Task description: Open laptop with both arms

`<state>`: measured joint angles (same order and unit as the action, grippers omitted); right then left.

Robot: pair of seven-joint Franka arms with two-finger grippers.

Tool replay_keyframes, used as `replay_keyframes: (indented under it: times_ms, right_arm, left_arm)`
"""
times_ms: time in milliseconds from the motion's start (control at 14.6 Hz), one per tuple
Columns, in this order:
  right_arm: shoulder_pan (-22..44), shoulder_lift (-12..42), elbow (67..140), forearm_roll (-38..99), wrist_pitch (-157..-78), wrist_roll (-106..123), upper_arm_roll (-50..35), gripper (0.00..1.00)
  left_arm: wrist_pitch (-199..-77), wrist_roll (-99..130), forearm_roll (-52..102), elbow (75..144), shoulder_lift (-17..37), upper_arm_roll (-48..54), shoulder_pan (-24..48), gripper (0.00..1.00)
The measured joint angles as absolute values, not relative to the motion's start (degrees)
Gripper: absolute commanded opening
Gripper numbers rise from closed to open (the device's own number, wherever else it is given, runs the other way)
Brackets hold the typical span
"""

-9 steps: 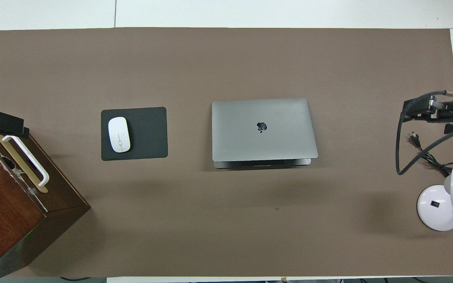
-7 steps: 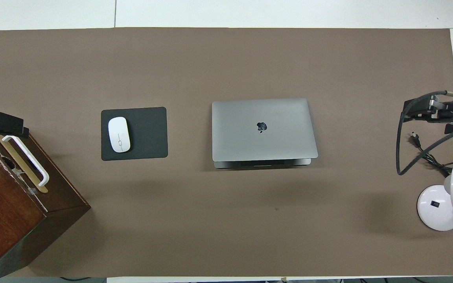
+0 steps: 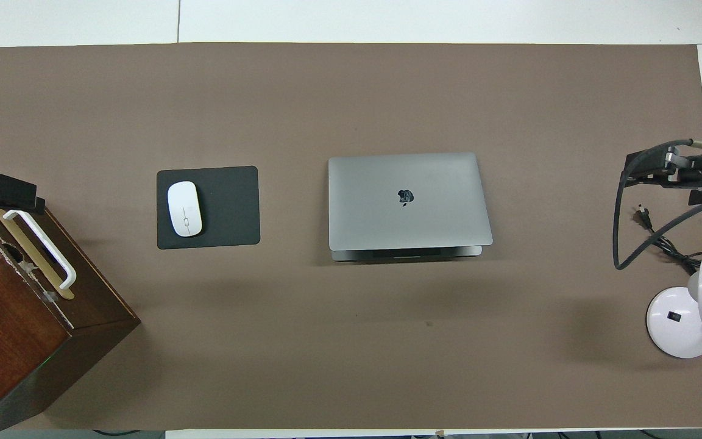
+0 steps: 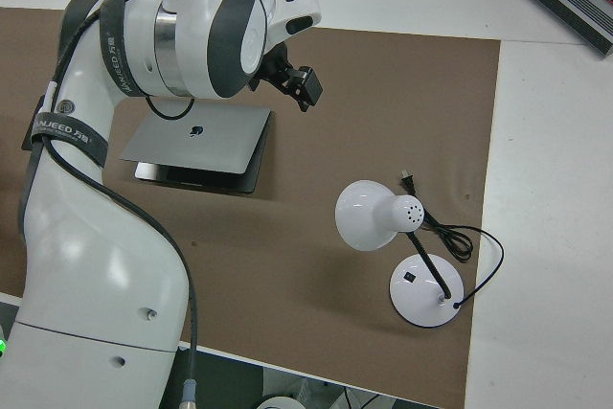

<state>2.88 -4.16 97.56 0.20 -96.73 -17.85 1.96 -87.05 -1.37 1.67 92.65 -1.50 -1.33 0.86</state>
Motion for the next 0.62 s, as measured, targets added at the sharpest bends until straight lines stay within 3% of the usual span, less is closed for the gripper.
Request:
replay_keyframes:
  times_ms: [617]
  right_arm:
    - [2.64, -4.16, 97.59, 0.18, -96.71, -13.64, 2.18, 1.00]
  left_arm:
    - [-88.01, -1.37, 1.67, 92.58, -1.59, -1.30, 0.85, 1.00]
